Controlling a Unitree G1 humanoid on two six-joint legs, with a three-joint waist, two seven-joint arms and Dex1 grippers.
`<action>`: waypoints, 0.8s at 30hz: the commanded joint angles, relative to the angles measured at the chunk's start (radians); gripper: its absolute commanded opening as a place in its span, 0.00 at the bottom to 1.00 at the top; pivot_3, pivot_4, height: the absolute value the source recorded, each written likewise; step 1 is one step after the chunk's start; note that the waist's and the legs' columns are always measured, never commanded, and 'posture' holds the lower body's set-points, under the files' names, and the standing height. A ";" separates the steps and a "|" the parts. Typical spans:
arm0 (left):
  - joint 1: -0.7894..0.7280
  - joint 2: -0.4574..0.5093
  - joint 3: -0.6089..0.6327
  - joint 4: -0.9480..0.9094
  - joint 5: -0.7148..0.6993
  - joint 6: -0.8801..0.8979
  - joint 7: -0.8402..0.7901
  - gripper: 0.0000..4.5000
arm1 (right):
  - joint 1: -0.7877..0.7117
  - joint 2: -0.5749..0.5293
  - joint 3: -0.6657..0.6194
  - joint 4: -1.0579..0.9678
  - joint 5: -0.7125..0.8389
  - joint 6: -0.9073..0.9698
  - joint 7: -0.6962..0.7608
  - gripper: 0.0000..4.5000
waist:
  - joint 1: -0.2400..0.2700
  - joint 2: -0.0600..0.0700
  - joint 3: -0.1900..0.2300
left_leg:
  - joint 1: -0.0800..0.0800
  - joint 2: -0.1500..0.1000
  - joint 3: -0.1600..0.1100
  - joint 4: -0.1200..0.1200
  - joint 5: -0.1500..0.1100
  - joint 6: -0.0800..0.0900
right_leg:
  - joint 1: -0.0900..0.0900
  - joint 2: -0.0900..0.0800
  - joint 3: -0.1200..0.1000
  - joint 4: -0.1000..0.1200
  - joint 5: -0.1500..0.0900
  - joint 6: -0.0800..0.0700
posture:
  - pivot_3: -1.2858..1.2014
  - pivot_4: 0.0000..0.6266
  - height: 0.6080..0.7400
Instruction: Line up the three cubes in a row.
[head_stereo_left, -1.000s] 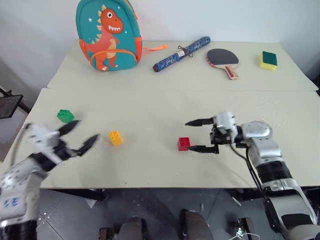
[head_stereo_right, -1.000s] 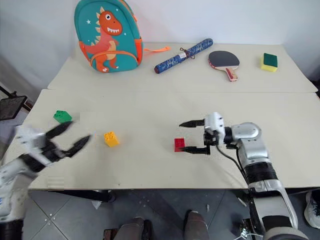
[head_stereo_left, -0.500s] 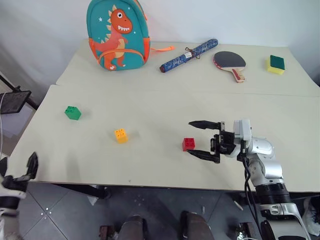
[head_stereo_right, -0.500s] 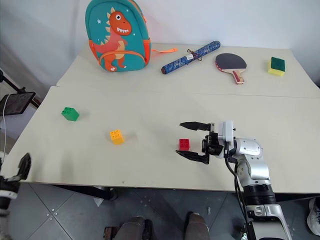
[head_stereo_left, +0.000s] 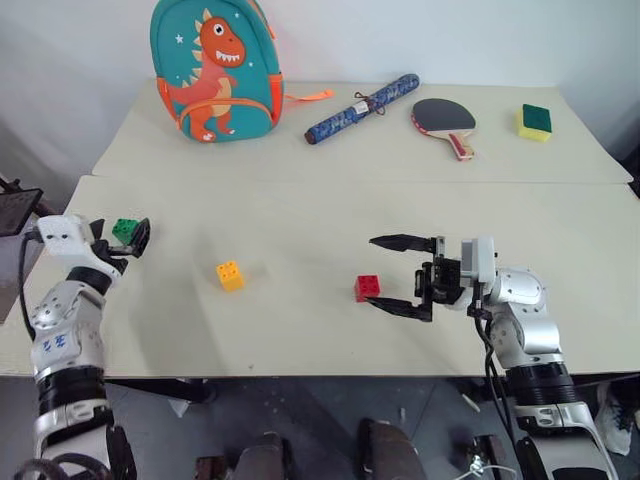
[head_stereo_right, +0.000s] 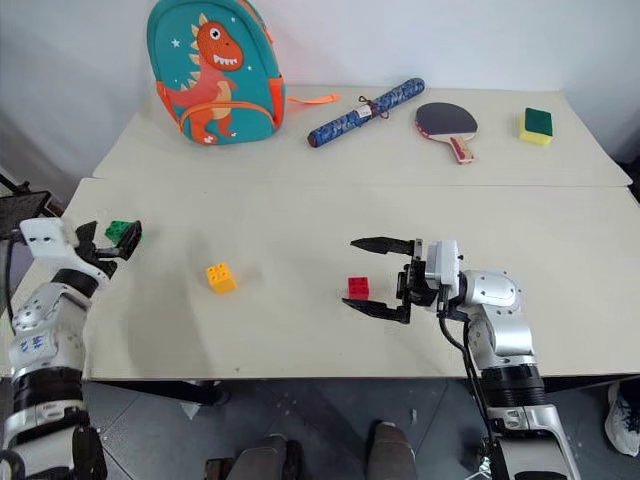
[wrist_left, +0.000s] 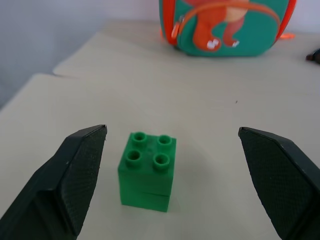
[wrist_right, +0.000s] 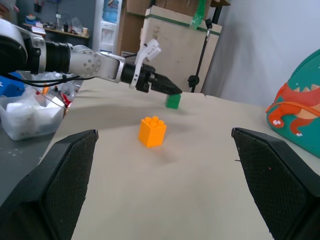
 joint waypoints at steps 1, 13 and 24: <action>-0.057 0.026 -0.018 0.082 0.040 -0.039 0.017 1.00 | 0.026 0.012 0.002 -0.079 -0.004 -0.013 -0.048 1.00 | 0.001 0.000 0.000 | 0.000 0.000 0.000 0.000 0.000 0.000 | 0.000 0.000 0.000 0.000 0.000 0.000 | 0.52 0.24 1.00; -0.040 0.068 -0.030 0.122 0.040 -0.064 -0.056 0.45 | 0.067 0.008 0.004 -0.118 -0.011 -0.016 -0.115 1.00 | 0.000 0.000 0.000 | 0.000 0.000 0.000 0.000 0.000 0.000 | 0.000 0.000 0.000 0.000 0.000 0.000 | 0.52 0.24 1.00; 0.113 0.189 -0.144 -0.550 -0.330 0.263 -0.634 0.33 | 0.093 -0.087 -0.072 -0.111 0.008 -0.004 -0.120 1.00 | 0.006 -0.002 0.001 | -0.001 0.001 -0.002 0.001 0.000 0.000 | 0.000 0.000 -0.001 0.000 0.000 0.000 | 0.52 0.24 1.00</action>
